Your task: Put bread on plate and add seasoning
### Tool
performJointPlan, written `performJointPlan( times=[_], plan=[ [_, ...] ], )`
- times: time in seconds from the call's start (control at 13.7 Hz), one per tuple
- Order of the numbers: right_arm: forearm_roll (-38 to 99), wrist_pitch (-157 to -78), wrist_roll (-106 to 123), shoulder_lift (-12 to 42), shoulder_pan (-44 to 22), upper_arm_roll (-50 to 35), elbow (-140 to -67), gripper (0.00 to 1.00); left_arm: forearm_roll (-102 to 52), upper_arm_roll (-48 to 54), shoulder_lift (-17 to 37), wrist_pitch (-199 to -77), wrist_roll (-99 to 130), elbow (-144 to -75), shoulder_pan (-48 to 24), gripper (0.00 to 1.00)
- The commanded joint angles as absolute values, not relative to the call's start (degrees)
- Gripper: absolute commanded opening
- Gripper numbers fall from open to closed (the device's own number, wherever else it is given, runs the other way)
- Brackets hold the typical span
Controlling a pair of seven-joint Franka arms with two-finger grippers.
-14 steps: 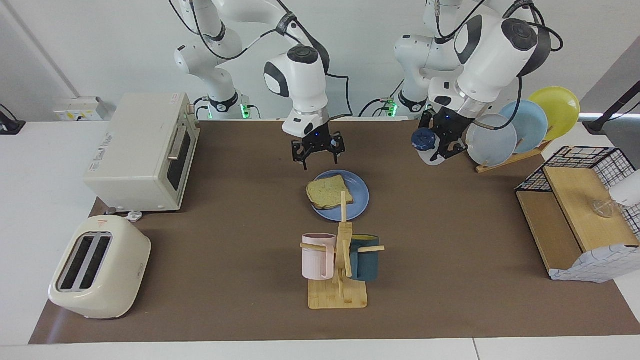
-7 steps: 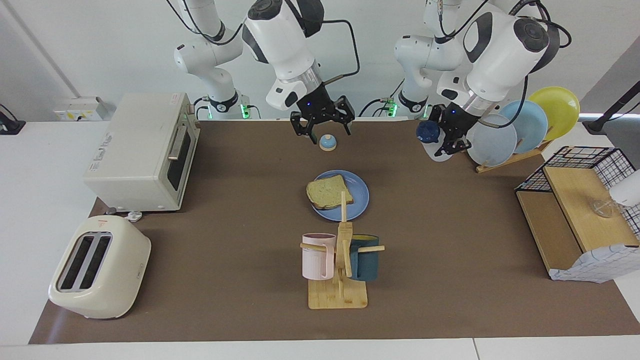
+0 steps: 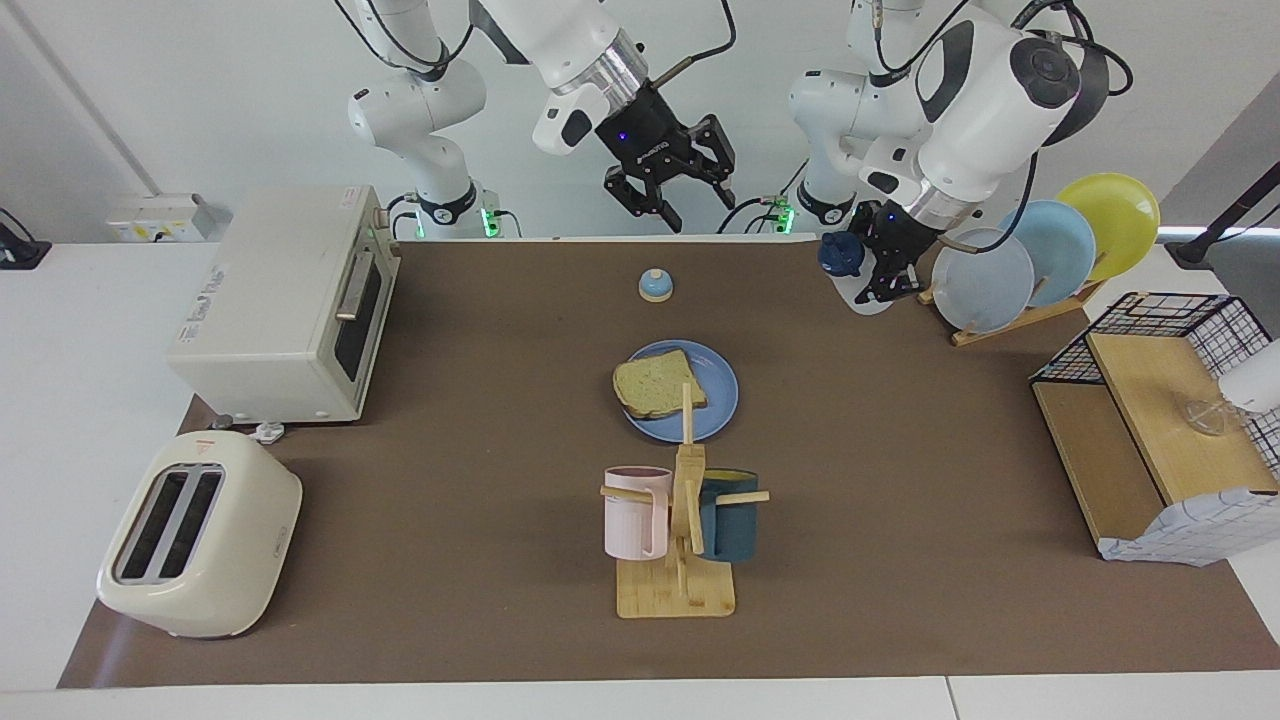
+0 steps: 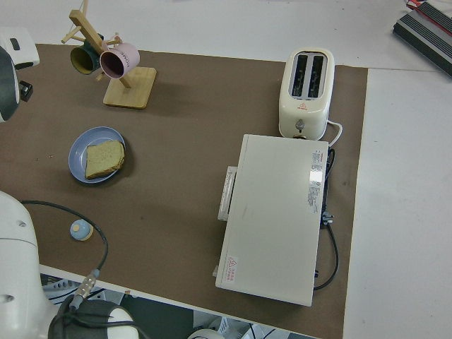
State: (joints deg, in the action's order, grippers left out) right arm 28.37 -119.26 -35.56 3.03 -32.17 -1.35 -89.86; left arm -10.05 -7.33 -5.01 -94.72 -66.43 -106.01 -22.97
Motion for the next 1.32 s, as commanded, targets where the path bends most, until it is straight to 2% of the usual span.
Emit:
performJointPlan(
  times=[0.0, 0.22, 0.37, 0.8, 1.24],
  plan=[
    [28.0, -119.6, -36.2, 5.9, -33.3, -1.7, -86.4, 0.65, -10.6, -7.7, -7.1, -94.2, -67.2, -107.9, -24.2, 0.00],
    [24.5, -119.8, -39.3, 10.4, -35.9, -1.7, -80.8, 0.57, -11.4, -7.6, -7.4, -94.2, -67.1, -108.4, -24.3, 0.00],
    [21.7, -121.8, -42.0, 11.1, -38.7, -1.7, -80.3, 0.56, -11.5, -7.6, -7.4, -94.3, -67.1, -108.4, -24.3, 0.00],
    [20.3, -123.1, -46.6, 16.3, -40.3, -1.7, -74.2, 0.47, -12.2, -7.6, -8.2, -94.7, -66.9, -109.6, -24.8, 0.00],
    [16.3, -123.6, -46.7, 17.5, -41.7, -1.8, -73.7, 0.40, -12.7, -7.6, -8.3, -94.8, -66.8, -109.7, -24.8, 0.00]
  ],
)
